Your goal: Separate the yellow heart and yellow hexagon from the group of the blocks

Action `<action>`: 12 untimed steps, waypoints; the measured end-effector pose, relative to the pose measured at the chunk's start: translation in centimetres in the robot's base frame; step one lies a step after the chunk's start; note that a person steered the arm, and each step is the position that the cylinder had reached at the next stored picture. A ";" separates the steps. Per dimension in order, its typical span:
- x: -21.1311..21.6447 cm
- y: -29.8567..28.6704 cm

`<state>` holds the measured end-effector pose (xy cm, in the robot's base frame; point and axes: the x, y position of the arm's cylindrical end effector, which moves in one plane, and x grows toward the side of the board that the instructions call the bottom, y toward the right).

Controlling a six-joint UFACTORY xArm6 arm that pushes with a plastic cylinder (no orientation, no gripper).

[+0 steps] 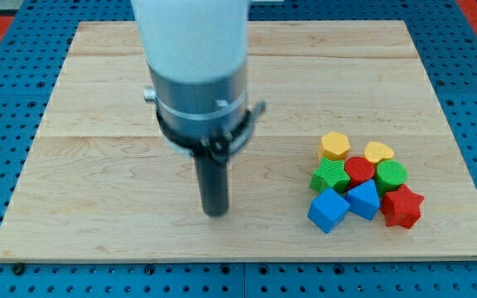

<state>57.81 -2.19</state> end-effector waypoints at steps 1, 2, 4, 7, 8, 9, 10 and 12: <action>4.1 5.5; 4.0 16.2; 2.0 33.3; -9.5 25.9; -9.8 22.9; -9.8 24.8; -9.8 24.8; -9.8 24.9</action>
<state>47.98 22.71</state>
